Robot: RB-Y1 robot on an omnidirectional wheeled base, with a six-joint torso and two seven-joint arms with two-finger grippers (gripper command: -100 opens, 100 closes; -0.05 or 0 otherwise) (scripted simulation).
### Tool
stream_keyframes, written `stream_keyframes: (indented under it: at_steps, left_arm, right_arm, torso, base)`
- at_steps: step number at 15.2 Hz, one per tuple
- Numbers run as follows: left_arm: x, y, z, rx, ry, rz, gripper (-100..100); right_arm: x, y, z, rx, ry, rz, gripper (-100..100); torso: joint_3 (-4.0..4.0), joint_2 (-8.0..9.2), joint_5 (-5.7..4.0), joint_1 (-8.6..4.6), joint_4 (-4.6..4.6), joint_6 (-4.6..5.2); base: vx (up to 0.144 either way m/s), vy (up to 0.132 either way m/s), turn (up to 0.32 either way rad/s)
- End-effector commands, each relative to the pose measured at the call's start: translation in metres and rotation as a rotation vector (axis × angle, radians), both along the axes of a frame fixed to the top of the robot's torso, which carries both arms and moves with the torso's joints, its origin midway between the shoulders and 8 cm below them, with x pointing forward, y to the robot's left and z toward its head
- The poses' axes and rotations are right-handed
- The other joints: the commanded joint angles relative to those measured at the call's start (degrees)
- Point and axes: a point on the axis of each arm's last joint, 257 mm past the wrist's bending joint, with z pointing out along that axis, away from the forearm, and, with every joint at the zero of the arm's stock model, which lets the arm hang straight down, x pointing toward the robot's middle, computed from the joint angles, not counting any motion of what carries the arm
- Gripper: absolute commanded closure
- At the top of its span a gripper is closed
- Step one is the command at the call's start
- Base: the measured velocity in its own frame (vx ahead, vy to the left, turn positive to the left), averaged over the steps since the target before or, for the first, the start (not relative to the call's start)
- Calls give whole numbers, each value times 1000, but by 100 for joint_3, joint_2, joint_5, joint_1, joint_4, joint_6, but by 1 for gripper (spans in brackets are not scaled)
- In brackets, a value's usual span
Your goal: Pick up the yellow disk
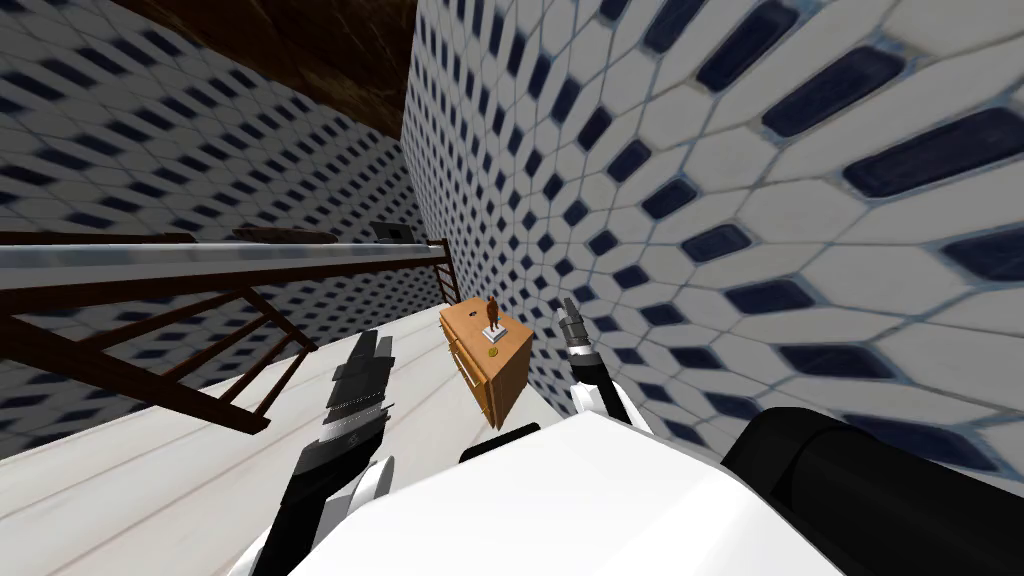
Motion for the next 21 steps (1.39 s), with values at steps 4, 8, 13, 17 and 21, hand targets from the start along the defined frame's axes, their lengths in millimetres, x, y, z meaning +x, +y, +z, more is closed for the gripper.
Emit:
stream_keyframes:
  at_steps: [4,8,13,17,21]
  left_arm:
    - [15,1,-15,34,69,-39,-100]
    - [37,11,-41,31,173,-61,-100]
    - [55,23,-66,9,266,-64,-100]
    - [71,37,-88,-21,348,-64,-100]
    - [81,48,-107,-47,419,-52,-100]
  right_arm:
    - [0,0,0,0,0,0,0]
    - [0,0,0,0,0,0,0]
    - [0,0,0,0,0,0,0]
    - [0,0,0,0,0,0,0]
    - [0,0,0,0,0,0,0]
  torso:
    - [1,3,-1,-5,0,2]
    - [2,3,-2,-11,1,1]
    - [3,5,-2,-12,1,2]
    - [2,4,-2,-11,1,2]
    - [1,2,-2,-11,0,3]
  base:
    - [-8,-17,-54]
    - [-12,-32,-70]
    - [-15,-32,-77]
    - [-11,-28,-71]
    - [-7,-31,-72]
